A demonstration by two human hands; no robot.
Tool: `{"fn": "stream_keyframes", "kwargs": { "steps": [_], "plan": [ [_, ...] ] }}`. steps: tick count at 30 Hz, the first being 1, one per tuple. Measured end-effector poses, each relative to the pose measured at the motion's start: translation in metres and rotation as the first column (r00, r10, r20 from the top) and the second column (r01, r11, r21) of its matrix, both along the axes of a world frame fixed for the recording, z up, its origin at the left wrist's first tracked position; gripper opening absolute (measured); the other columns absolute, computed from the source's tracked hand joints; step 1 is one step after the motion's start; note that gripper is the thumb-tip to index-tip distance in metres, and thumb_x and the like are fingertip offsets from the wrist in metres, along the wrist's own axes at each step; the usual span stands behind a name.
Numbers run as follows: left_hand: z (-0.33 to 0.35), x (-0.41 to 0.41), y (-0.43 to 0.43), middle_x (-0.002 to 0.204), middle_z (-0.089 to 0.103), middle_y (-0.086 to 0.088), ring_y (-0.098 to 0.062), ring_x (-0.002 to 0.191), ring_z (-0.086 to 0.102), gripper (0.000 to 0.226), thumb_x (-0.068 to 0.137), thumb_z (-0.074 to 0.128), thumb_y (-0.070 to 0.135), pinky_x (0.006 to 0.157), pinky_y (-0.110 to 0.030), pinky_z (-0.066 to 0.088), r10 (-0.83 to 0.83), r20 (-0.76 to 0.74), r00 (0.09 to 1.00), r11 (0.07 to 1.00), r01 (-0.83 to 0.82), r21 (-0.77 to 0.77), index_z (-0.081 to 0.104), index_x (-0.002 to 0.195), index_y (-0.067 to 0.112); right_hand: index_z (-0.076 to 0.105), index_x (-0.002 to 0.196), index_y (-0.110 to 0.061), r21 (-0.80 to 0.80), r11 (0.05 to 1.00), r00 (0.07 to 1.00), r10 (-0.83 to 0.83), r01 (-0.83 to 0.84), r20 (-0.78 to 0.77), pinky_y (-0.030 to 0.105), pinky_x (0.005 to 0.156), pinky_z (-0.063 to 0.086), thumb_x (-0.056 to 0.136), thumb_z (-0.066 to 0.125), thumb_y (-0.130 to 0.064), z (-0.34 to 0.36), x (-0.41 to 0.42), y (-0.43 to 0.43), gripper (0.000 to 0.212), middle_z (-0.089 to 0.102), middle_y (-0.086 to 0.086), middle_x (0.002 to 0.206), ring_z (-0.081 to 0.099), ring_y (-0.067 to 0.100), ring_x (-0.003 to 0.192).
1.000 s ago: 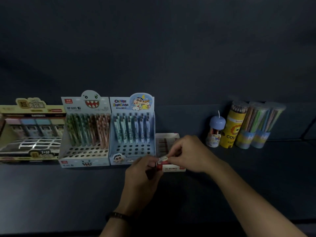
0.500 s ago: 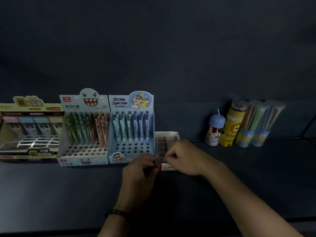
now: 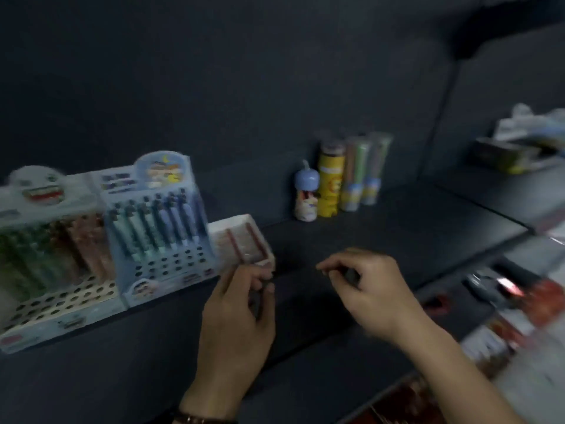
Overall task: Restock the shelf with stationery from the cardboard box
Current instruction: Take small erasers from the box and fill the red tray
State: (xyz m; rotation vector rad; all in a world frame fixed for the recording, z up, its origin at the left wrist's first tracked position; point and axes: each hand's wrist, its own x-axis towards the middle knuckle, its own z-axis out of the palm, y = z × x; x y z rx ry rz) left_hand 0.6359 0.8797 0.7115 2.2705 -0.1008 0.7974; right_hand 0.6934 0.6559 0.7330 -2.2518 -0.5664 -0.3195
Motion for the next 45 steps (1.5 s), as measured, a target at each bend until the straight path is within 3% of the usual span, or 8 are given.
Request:
{"fn": "stream_keyframes", "kwargs": {
  "steps": [5,10,16,22,25,29,36,45],
  "plan": [
    [-0.011,-0.043,-0.097,0.095,0.056,0.016,-0.006,0.081,0.058,0.014,0.096,0.071,0.028,0.067,-0.029,0.052,-0.528,-0.155,0.835,0.820,0.549,0.162,0.062,0.104,0.035,0.081,0.101,-0.028,-0.015,0.900,0.891,-0.435,0.437,-0.129,0.001,0.086,0.041,0.091,0.075,-0.013,-0.053,-0.122,-0.086,0.019,0.074,-0.019,0.100,0.066,-0.004,0.097],
    [-0.062,-0.115,-0.208,0.104,0.059,0.017,-0.008,0.094,0.062,0.015,0.096,0.058,0.047,0.071,-0.032,0.053,-0.700,-0.458,0.547,0.474,0.837,0.274,0.055,0.109,0.040,0.078,0.100,-0.033,-0.054,0.680,0.600,-0.679,0.731,-0.422,0.012,0.074,0.050,0.097,0.071,-0.016,-0.101,-0.273,-0.168,0.018,0.075,-0.017,0.089,0.069,-0.003,0.082],
    [-0.127,-0.234,-0.350,0.108,0.065,0.015,-0.009,0.104,0.062,0.017,0.102,0.055,0.048,0.087,-0.034,0.054,-0.706,-0.679,0.204,0.046,0.969,0.244,0.060,0.113,0.037,0.076,0.106,-0.029,-0.197,0.375,0.204,-0.794,0.906,-0.572,0.012,0.069,0.048,0.097,0.067,-0.022,-0.159,-0.469,-0.264,0.014,0.076,-0.010,0.093,0.069,0.002,0.082],
    [-0.194,-0.380,-0.489,0.099,0.070,0.010,-0.015,0.093,0.065,0.024,0.102,0.052,0.048,0.080,-0.036,0.058,-0.533,-0.845,0.051,-0.235,0.950,0.206,0.067,0.103,0.029,0.073,0.117,-0.022,-0.337,0.183,-0.095,-0.742,0.924,-0.664,0.027,0.075,0.054,0.101,0.063,-0.033,-0.215,-0.652,-0.342,0.022,0.075,-0.001,0.111,0.068,0.017,0.096],
    [-0.228,-0.436,-0.543,0.107,0.070,0.009,-0.017,0.100,0.067,0.027,0.100,0.052,0.053,0.083,-0.037,0.059,-0.454,-0.891,0.022,-0.323,0.927,0.188,0.066,0.108,0.032,0.068,0.124,-0.021,-0.411,0.145,-0.222,-0.660,0.900,-0.718,0.040,0.090,0.057,0.102,0.060,-0.036,-0.248,-0.725,-0.377,0.028,0.070,0.006,0.121,0.067,0.025,0.107],
    [-0.271,-0.479,-0.607,0.115,0.070,0.007,-0.019,0.103,0.066,0.025,0.100,0.056,0.054,0.083,-0.036,0.057,-0.336,-0.942,-0.003,-0.366,0.922,0.128,0.066,0.113,0.035,0.063,0.137,-0.019,-0.473,0.176,-0.301,-0.572,0.863,-0.763,0.036,0.099,0.052,0.103,0.059,-0.038,-0.288,-0.781,-0.428,0.039,0.065,0.006,0.136,0.062,0.026,0.123],
    [-0.390,-0.493,-0.716,0.106,0.063,0.006,-0.014,0.089,0.058,0.013,0.103,0.059,0.041,0.068,-0.026,0.042,-0.259,-0.966,-0.021,-0.375,0.924,0.081,0.065,0.108,0.031,0.061,0.139,-0.020,-0.491,0.251,-0.334,-0.479,0.834,-0.812,0.040,0.100,0.056,0.103,0.062,-0.040,-0.403,-0.803,-0.531,0.041,0.063,0.005,0.135,0.064,0.022,0.117],
    [-0.667,-0.501,-0.799,0.124,0.051,-0.003,-0.030,0.119,0.052,0.022,0.099,0.062,0.024,0.093,-0.042,0.054,-0.138,-0.990,0.009,-0.151,0.988,0.030,0.060,0.120,0.032,0.064,0.129,-0.018,-0.450,0.478,-0.258,-0.414,0.755,-0.873,0.042,0.091,0.058,0.093,0.070,-0.038,-0.707,-0.788,-0.660,0.042,0.068,0.008,0.122,0.065,0.027,0.111]
  ]
}}
